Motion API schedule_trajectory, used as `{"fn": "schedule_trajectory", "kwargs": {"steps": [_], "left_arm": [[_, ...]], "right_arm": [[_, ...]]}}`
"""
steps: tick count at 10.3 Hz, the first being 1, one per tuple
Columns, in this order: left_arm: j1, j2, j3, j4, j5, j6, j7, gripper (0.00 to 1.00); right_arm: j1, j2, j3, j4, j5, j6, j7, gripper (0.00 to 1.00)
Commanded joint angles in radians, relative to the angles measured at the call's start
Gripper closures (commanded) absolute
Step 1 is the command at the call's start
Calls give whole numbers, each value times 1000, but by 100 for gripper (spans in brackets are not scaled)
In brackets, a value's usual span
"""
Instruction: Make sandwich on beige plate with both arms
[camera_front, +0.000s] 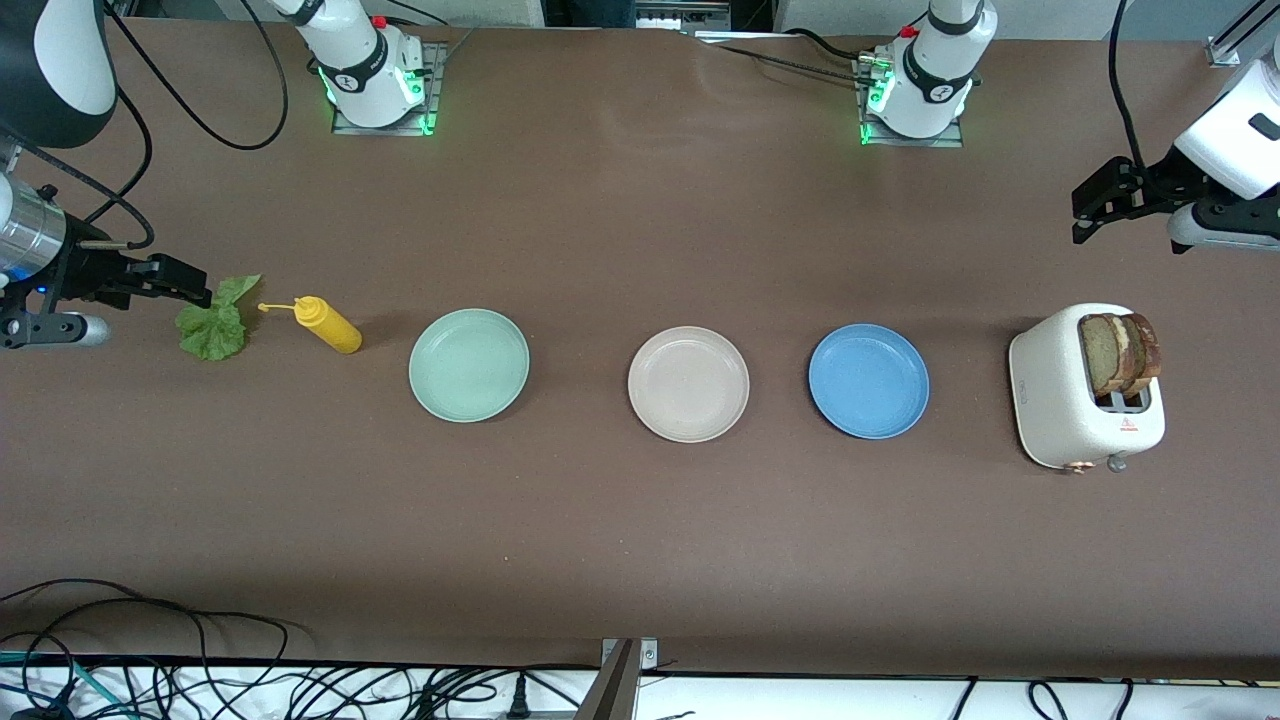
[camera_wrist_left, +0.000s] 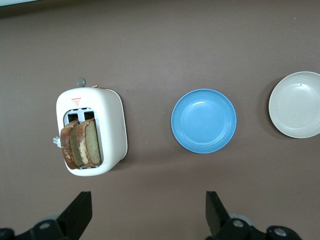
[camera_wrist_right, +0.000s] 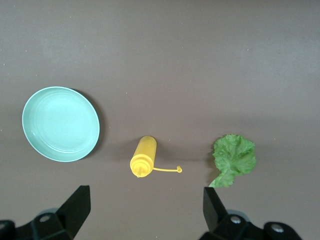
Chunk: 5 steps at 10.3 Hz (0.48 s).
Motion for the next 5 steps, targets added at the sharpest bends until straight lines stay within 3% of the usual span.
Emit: {"fn": "schedule_trajectory", "kwargs": {"steps": [1,5], "left_arm": [[9,-7,-7,11,-31,-21,-9,0],[6,-4,-7,11,-31,-21,-12,0]], "right_arm": [[-9,0,3,8,19,0,3,0],[-9,0,3,8,19,-2,3,0]]}}
